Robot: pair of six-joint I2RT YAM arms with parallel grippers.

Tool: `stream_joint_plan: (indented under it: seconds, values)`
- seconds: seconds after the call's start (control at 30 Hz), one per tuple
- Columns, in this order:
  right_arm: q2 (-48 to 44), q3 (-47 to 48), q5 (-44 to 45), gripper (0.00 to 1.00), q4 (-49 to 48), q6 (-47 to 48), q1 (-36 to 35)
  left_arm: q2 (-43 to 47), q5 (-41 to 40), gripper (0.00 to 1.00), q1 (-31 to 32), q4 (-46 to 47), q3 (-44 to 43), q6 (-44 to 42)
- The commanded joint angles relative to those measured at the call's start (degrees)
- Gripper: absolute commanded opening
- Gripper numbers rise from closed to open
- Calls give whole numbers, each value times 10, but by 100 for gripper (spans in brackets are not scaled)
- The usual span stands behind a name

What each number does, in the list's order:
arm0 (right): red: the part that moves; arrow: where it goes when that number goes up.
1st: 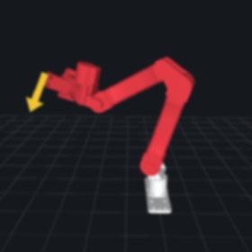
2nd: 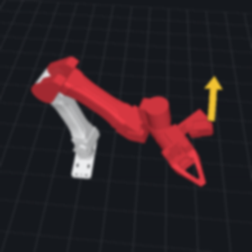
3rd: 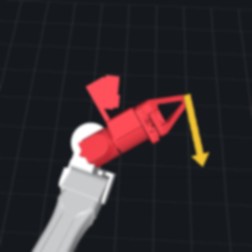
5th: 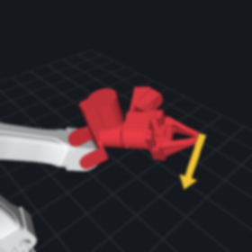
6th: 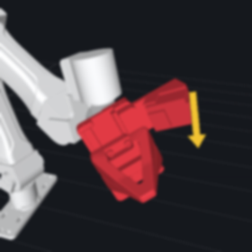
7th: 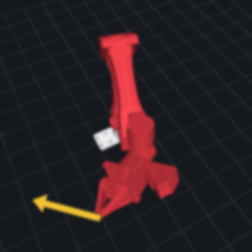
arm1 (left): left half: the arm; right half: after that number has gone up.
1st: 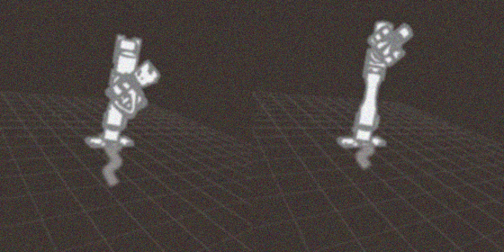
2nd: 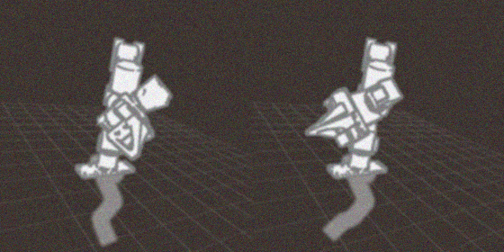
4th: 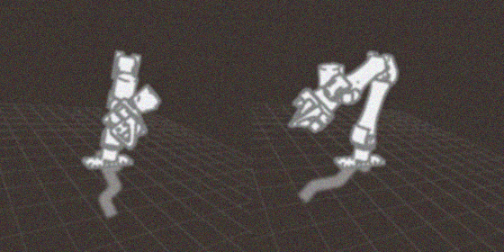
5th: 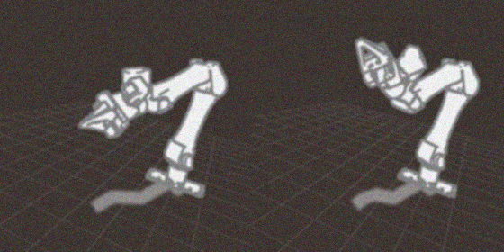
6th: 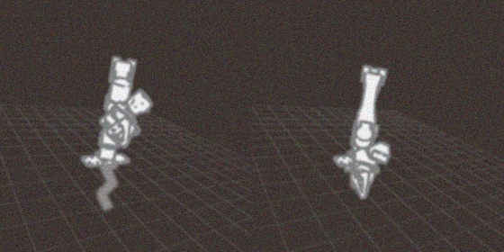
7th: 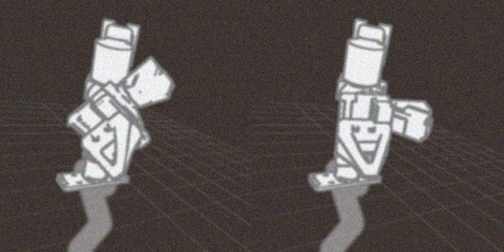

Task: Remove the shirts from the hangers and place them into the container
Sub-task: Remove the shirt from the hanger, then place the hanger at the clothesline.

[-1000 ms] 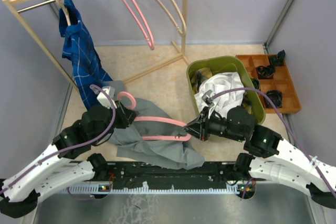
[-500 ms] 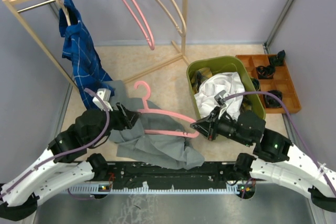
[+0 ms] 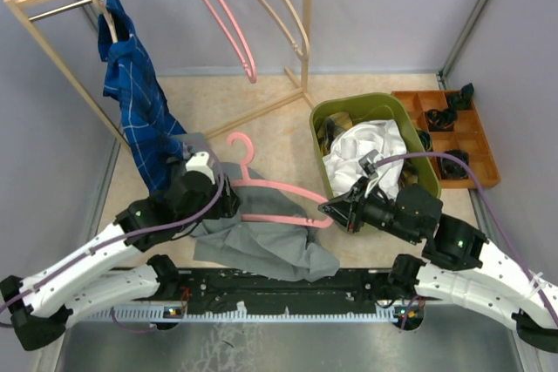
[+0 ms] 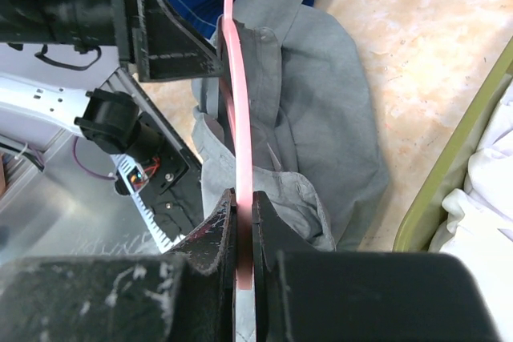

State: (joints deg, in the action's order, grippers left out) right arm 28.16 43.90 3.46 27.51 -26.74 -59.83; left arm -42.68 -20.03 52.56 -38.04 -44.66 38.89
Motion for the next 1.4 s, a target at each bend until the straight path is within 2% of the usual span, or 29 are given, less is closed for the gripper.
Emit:
stream_joint_plan:
  seconds: [0.0,0.23,0.3,0.63,1.07,1.13,1.37]
  values:
    - [-14,28,21,0,-34,-3,0,-34,-5,59,-1,-50,-26,8]
    - [-40,59,66,0,48,13,0,-10,-46,8,-2,-80,-29,32]
    - [-53,72,70,0,69,23,0,12,-62,0,-1,-78,-19,43]
    - [-132,122,93,0,135,51,1,46,-97,0,-2,-106,-6,71]
    - [-171,130,106,0,134,54,1,28,-76,3,-2,-82,2,59]
    - [-178,128,107,0,123,54,1,31,-75,10,-1,-81,4,55]
    - [-173,91,93,0,57,59,1,54,-68,57,-1,-71,9,29]
